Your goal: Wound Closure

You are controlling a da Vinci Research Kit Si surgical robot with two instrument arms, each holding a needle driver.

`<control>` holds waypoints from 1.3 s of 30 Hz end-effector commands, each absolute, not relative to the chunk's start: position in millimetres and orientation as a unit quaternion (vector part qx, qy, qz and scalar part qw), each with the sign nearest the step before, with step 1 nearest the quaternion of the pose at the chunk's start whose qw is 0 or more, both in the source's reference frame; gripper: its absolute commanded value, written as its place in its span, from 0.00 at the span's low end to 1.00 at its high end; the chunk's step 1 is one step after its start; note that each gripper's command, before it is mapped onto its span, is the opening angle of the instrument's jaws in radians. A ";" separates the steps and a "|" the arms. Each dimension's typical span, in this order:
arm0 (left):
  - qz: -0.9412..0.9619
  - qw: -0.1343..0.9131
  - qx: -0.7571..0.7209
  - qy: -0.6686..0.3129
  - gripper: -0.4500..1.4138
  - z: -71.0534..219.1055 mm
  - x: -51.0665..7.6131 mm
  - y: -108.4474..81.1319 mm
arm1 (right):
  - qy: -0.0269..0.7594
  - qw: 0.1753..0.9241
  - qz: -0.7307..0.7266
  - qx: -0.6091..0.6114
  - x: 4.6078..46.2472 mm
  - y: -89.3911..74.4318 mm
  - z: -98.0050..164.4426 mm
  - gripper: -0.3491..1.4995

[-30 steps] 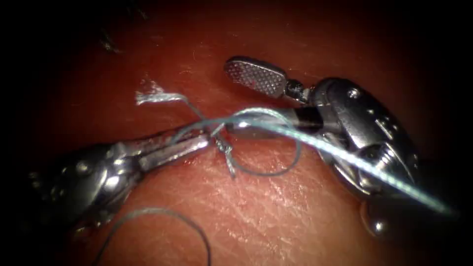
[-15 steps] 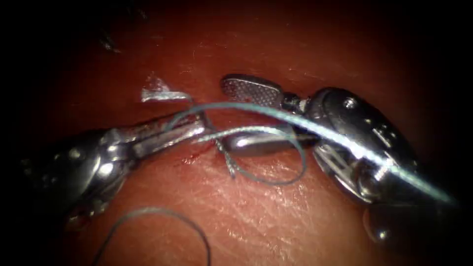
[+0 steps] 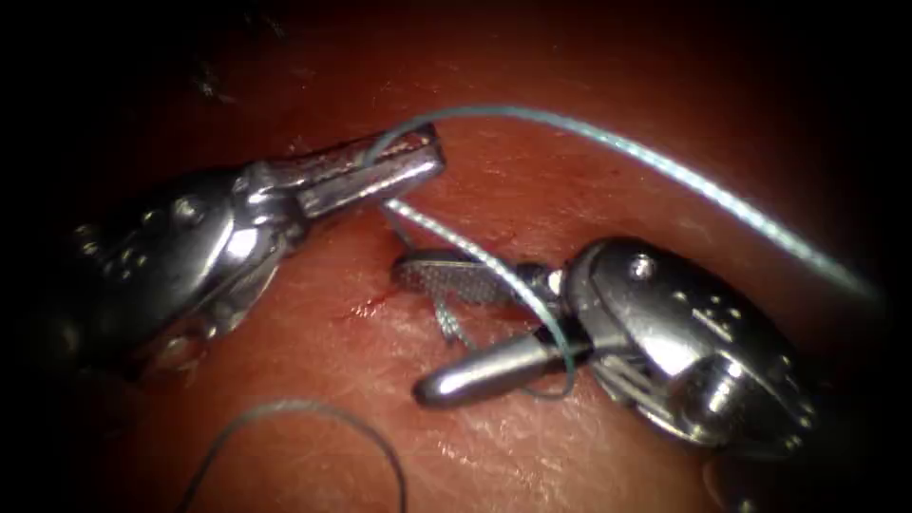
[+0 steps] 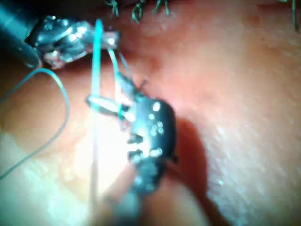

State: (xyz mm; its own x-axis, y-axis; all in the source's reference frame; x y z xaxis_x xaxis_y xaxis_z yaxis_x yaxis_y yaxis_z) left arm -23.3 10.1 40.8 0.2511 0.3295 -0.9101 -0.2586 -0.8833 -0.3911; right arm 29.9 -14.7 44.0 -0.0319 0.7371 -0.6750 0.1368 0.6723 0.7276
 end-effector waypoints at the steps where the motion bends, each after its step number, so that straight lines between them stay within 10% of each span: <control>1: 0.611 0.242 -0.753 -0.023 0.00 41.8 -23.7 9.6 | 0.676 0.614 0.242 0.327 30.5 -15.2 44.1 0.47; 39: 0.621 0.233 -0.748 -0.016 0.00 44.3 -26.3 9.4 | 0.696 0.568 0.236 0.371 33.2 -15.4 41.4 0.59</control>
State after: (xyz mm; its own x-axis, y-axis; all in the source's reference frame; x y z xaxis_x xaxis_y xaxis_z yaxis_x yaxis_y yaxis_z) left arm -25.6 9.7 43.9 0.2261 0.3102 -0.9234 -0.2672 -0.8919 -0.3650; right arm 32.6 -14.9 40.8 -0.0854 0.7838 -0.6152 0.2431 0.6151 0.7500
